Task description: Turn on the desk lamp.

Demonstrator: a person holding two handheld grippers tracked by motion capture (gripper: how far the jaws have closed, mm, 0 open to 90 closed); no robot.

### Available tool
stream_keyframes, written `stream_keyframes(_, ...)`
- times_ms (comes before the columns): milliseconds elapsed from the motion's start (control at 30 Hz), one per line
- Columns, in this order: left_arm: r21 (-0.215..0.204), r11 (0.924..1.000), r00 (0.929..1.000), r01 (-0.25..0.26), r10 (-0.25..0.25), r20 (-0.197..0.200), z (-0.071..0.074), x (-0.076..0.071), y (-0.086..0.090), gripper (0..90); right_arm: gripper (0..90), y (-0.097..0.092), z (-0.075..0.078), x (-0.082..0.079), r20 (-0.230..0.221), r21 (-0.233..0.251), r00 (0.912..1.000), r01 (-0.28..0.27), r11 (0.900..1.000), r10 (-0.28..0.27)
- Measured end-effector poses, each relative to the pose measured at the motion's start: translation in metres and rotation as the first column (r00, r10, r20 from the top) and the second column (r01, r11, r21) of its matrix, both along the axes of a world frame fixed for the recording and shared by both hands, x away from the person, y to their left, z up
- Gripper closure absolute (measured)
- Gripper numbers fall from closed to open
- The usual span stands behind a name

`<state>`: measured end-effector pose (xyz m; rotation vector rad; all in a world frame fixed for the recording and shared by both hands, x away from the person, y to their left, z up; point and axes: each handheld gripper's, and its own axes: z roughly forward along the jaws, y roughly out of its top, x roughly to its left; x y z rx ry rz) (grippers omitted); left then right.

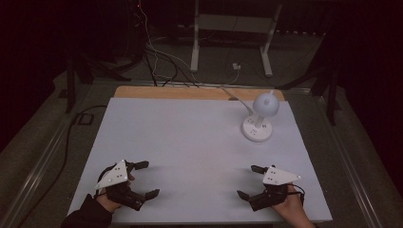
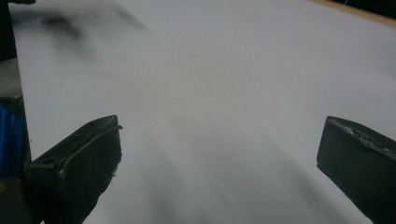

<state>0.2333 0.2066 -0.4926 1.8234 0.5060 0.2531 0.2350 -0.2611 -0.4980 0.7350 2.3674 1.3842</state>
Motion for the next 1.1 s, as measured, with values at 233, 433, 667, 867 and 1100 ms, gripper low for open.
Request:
stream_keyframes(233, -0.002, 1.0, 1.0, -0.002, 0.002, 0.001, 0.0, 0.0, 0.001, 0.3, 0.0, 0.0, 0.011, 0.003, -0.029, 0.071, 0.9993, -0.019, 0.9973, 0.022)
stream_keyframes(433, -0.001, 1.0, 1.0, -0.002, 0.002, -0.007, 0.0, 0.0, 0.001, 0.3, 0.0, 0.001, 0.016, 0.008, -0.018, 0.084, 0.9983, -0.055, 0.995, 0.056)
stream_keyframes(667, 0.002, 1.0, 1.0, 0.0, 0.0, -0.007, 0.0, 0.0, 0.001, 0.3, 0.0, 0.001, 0.026, 0.009, 0.051, 0.04, 0.9967, -0.064, 0.9971, 0.062)
stream_keyframes(867, -0.013, 0.9999, 0.9999, 0.001, -0.002, -0.012, 0.0, 0.0, 0.001, 0.3, 0.0, -0.006, 0.034, 0.013, 0.081, 0.045, 0.9962, -0.036, 0.9984, 0.032)
stream_keyframes(1100, -0.012, 0.9999, 0.9999, 0.001, -0.001, -0.011, 0.0, 0.0, 0.001, 0.3, 0.0, -0.017, 0.048, 0.022, 0.111, 0.07, 0.9938, 0.005, 0.9975, -0.013)
